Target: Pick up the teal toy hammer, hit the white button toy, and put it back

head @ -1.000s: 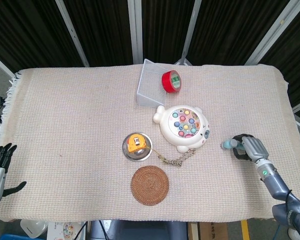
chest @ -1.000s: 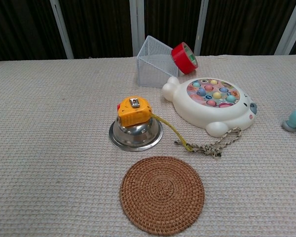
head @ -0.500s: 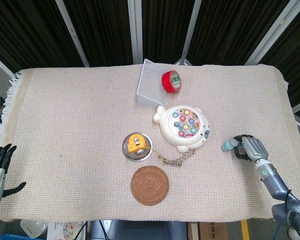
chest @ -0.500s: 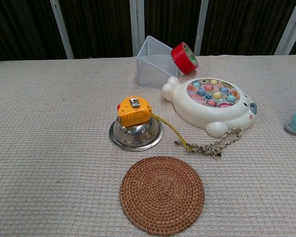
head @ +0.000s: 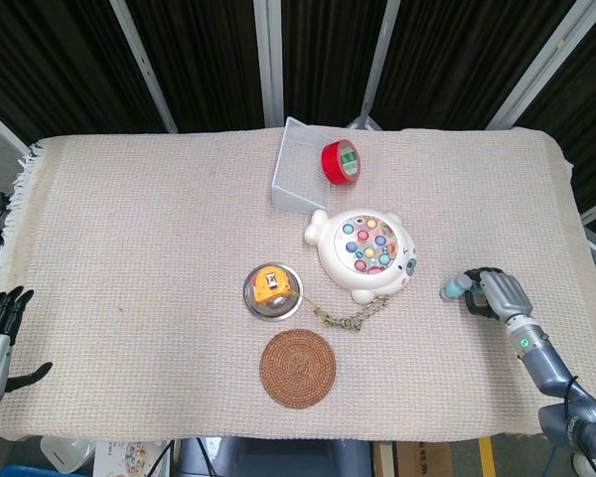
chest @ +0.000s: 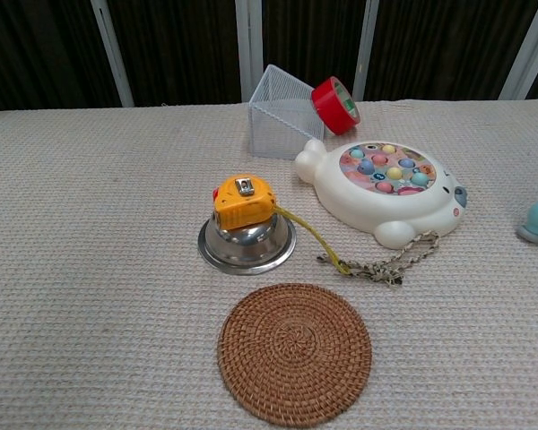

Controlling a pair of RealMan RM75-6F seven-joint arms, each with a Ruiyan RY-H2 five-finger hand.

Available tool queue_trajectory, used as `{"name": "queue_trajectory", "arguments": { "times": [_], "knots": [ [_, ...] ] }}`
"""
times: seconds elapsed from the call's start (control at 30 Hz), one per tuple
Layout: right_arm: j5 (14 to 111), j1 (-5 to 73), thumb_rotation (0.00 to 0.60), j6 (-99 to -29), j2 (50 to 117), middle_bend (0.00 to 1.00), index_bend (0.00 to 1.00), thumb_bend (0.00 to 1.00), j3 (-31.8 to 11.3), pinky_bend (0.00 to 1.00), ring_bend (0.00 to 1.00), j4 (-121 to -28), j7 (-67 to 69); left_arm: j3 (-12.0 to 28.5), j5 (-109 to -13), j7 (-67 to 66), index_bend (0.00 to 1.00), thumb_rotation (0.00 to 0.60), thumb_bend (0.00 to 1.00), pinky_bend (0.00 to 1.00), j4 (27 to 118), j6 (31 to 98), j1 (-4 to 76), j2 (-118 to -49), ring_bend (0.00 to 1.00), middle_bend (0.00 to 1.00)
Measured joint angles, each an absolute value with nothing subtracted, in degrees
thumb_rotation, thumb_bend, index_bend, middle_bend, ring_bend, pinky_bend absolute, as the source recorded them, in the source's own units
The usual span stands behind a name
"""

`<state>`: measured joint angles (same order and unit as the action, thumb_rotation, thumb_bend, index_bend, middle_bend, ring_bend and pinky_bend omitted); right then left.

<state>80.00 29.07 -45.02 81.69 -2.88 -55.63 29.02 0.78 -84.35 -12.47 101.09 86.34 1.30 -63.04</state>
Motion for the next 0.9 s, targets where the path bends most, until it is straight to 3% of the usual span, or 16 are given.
{"name": "queue_trajectory", "arguments": {
  "times": [0.3,0.9],
  "knots": [
    [80.31,28.76,0.6,-44.73,81.65,0.43,0.54,0.66,-2.14,0.21,0.26,-55.37,29.04,0.8,-84.24,-12.72,0.05,0.6,0.1,0.0,101.26,85.99,1.53,-63.11,0.0,0.0],
    [80.59,27.71,0.6,-48.55,82.17,0.6,0.77,0.66,-2.89,0.3,0.41,-54.79,30.68,0.93,-83.93,-12.8,0.05,0.6,0.1,0.0,101.24,85.79,1.74,-63.19,0.0,0.0]
  ]
}}
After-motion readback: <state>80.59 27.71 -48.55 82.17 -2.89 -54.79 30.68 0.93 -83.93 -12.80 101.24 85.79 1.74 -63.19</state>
